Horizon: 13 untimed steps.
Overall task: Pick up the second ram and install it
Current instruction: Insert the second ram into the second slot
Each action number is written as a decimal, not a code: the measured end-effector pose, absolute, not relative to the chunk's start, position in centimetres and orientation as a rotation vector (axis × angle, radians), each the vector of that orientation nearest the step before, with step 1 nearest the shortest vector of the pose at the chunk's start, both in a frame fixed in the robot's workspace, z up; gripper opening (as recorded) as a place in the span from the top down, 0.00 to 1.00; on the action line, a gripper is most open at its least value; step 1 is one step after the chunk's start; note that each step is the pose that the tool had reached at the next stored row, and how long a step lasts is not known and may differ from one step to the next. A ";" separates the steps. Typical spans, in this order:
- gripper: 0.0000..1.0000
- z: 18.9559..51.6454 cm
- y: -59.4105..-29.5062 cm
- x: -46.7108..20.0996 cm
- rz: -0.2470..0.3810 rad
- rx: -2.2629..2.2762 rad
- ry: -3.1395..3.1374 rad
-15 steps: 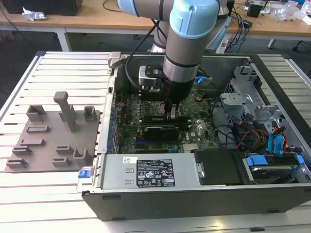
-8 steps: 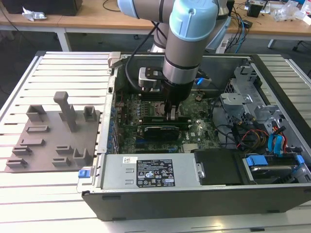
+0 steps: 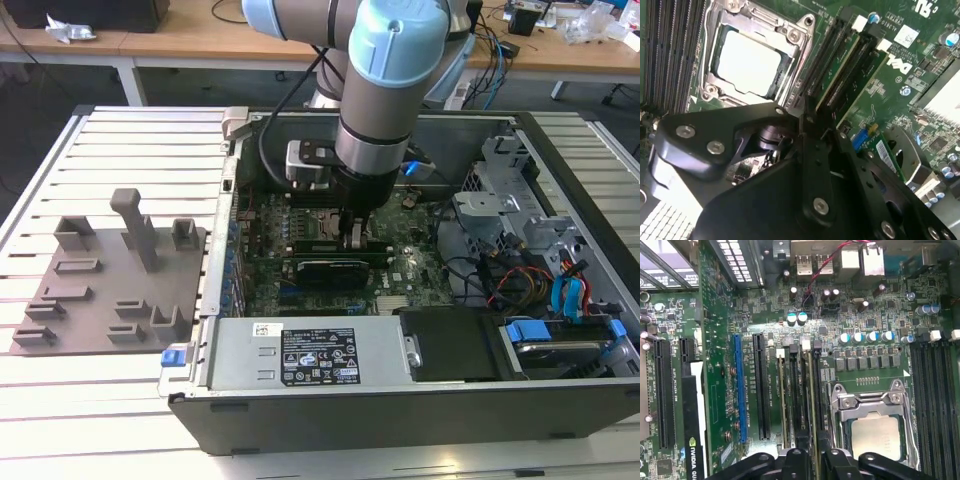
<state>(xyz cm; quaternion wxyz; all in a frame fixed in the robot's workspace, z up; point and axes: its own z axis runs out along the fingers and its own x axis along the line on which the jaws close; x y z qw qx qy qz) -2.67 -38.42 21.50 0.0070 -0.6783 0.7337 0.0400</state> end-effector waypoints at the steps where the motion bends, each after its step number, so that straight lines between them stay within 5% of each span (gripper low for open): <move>1: 0.79 22.0 -38.4 -2.7 0.125 -2.122 2.295; 4: 0.79 25.1 -37.8 -2.7 0.120 -2.124 2.297; 7: 0.90 26.9 -37.4 -2.7 0.105 -2.130 2.305; 13: 0.90 27.1 -37.4 -2.7 0.104 -2.130 2.305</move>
